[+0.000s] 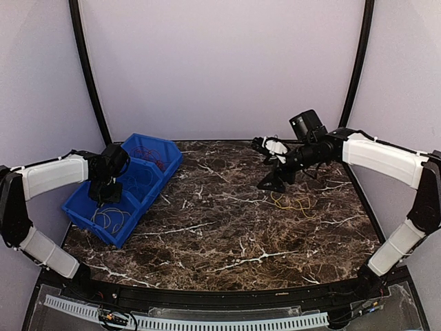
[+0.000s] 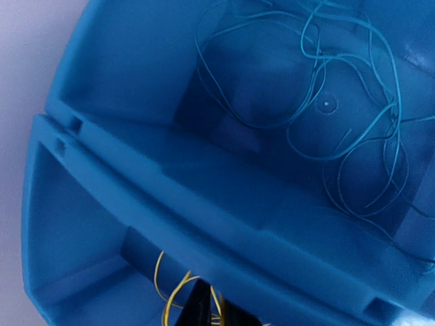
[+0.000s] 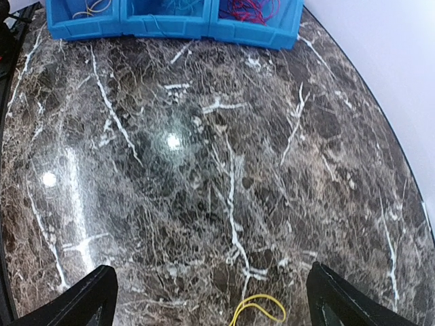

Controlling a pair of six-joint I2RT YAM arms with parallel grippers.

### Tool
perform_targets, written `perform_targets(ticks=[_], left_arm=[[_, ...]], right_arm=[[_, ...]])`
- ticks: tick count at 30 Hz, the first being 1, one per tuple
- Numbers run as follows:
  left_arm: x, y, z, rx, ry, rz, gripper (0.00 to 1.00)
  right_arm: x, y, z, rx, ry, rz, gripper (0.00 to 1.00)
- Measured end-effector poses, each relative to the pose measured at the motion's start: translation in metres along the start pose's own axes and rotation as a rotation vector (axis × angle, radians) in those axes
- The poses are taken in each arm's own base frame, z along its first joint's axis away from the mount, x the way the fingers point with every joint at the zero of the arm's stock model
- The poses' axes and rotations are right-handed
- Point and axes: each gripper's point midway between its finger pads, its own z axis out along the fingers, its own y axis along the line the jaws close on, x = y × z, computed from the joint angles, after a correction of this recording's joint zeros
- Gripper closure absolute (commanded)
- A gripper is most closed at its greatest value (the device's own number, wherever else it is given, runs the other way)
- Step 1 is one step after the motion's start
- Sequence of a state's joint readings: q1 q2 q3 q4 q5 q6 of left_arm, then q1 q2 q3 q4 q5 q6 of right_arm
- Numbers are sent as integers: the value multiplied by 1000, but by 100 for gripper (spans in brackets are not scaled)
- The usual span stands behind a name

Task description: Untangle the cables

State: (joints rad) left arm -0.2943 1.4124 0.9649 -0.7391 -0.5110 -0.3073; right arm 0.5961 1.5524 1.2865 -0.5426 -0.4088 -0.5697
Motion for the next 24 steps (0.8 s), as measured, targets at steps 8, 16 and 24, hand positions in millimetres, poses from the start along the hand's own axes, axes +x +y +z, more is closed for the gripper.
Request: perform_targets(ticks=[8, 16, 24], left_arm=[[7, 0, 6, -20, 113, 2, 43], [-33, 13, -43, 34, 12, -52, 45], [-68, -44, -121, 324, -217, 72, 48]], right_arm=[[61, -6, -9, 8, 98, 127, 1], [96, -53, -29, 141, 134, 250, 1], [153, -95, -33, 256, 227, 373, 27]])
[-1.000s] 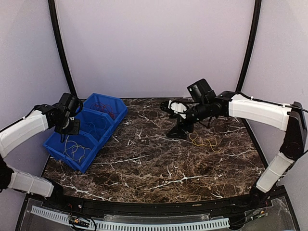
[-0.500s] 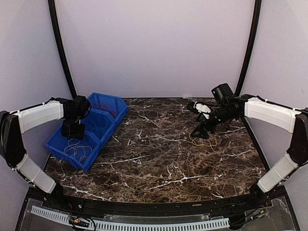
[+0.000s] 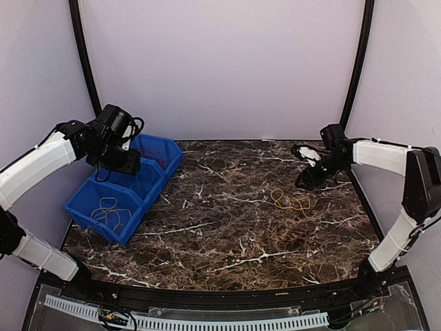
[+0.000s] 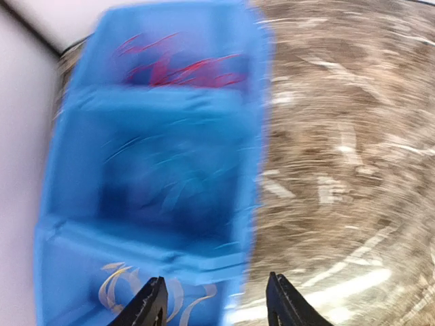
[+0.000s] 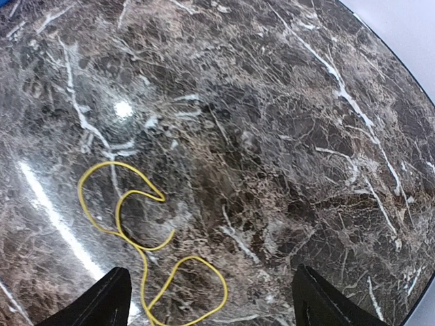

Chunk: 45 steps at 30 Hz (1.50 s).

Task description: Untangle the cables

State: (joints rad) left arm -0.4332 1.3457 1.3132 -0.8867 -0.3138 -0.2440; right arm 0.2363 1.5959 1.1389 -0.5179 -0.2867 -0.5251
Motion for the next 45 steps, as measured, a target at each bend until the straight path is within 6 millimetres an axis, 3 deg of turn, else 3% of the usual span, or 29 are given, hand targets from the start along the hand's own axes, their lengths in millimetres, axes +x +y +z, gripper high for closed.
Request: perform_targets(ticks=[5, 8, 14, 22, 28, 32, 39, 45], left_arm=[[-17, -102, -23, 289, -154, 139, 48], [-18, -147, -25, 424, -205, 148, 48], [-3, -206, 3, 553, -182, 144, 48], [29, -285, 28, 727, -123, 162, 48], [36, -342, 44, 817, -99, 182, 48], [33, -362, 40, 865, -111, 185, 48], [29, -370, 30, 911, -127, 177, 49], [32, -370, 31, 912, -123, 178, 49]], right_arm=[[33, -7, 30, -3, 115, 34, 35], [55, -1, 41, -21, 177, 51, 37], [75, 7, 41, -26, 225, 61, 37], [77, 9, 14, 39, 209, 32, 29], [87, 10, -3, 84, 222, 14, 32], [112, 14, -3, 73, 281, 29, 35], [146, 7, 5, 48, 357, 115, 50], [153, 10, 16, -3, 368, 147, 58]])
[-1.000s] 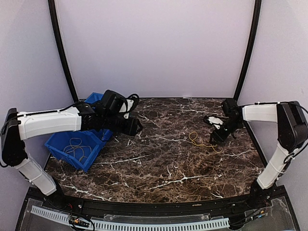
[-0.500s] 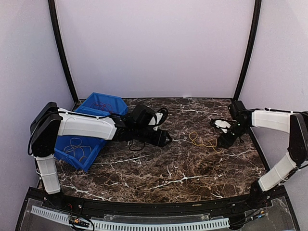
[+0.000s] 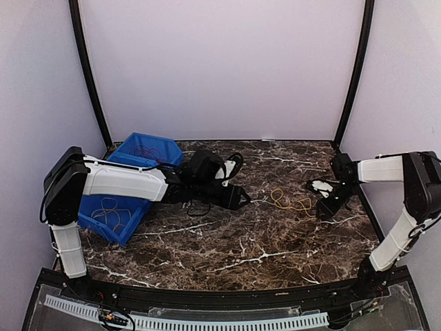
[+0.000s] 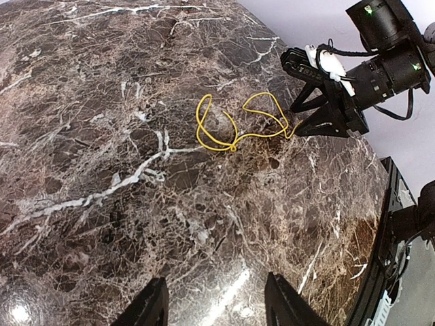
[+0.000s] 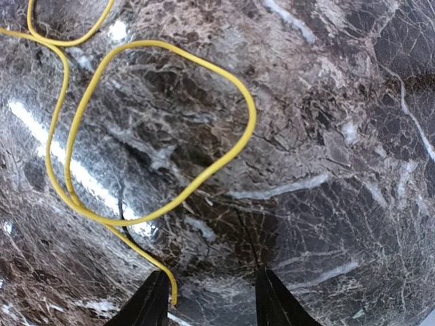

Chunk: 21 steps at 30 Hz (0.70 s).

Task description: Untangle the cables

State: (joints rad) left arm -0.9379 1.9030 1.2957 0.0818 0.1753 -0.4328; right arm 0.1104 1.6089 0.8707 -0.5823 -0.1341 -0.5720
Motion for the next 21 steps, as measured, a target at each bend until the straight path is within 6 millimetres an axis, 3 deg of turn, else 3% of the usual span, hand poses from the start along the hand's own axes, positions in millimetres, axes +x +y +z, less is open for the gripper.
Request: perform_targets(ticks=[8, 14, 17, 21], left_arm=[[6, -2, 1, 2, 11, 2, 49], [4, -3, 1, 7, 2, 4, 50], [3, -4, 1, 10, -4, 7, 50], [-1, -6, 1, 13, -23, 27, 48]], right_arm=[[-9, 7, 1, -49, -41, -3, 100], [-17, 10, -10, -56, -86, -26, 100], [-27, 13, -32, -62, -127, -39, 100], [-68, 16, -100, -33, -308, -113, 100]])
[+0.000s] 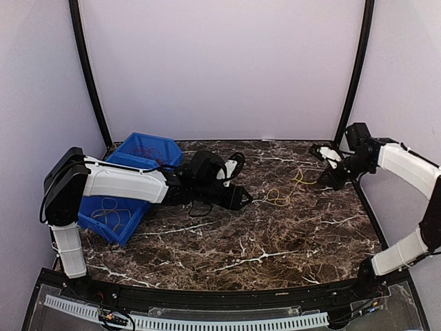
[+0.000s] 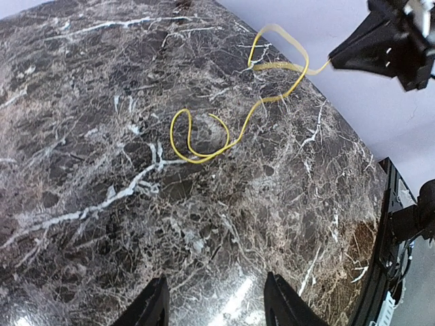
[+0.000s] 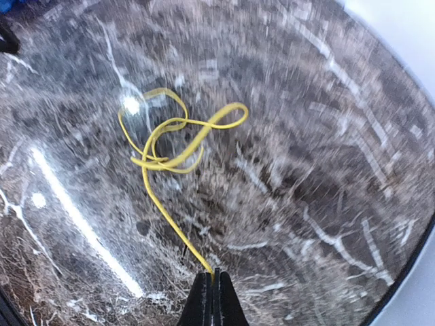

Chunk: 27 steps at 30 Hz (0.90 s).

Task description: Untangle the cables

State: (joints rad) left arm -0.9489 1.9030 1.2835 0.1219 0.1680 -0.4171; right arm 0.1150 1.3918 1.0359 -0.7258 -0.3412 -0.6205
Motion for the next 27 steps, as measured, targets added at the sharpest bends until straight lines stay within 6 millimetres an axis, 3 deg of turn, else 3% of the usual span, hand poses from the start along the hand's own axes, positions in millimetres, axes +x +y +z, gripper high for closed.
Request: perform_targets(ticks=[4, 7, 12, 14, 22, 24, 26, 27], left_arm=[[-6, -9, 2, -13, -53, 96, 43], [-10, -36, 3, -15, -117, 239, 40], [-14, -90, 0, 20, -233, 419, 35], [-19, -103, -3, 32, -277, 453, 34], [-57, -106, -12, -11, -471, 445, 35], [-59, -105, -10, -12, -499, 441, 44], [-59, -104, -6, -9, -518, 445, 74], [-59, -104, -4, -8, -525, 446, 82]], right_arm=[[-63, 15, -67, 39, -204, -138, 100], [-95, 38, -102, 12, -304, -228, 100], [-114, 66, -119, -87, -354, -276, 100], [-117, 74, -122, -119, -361, -283, 100], [-141, 102, -151, -209, -446, -324, 100], [-143, 106, -155, -228, -462, -329, 100], [-144, 110, -157, -248, -469, -327, 100], [-144, 111, -157, -254, -470, -326, 100]])
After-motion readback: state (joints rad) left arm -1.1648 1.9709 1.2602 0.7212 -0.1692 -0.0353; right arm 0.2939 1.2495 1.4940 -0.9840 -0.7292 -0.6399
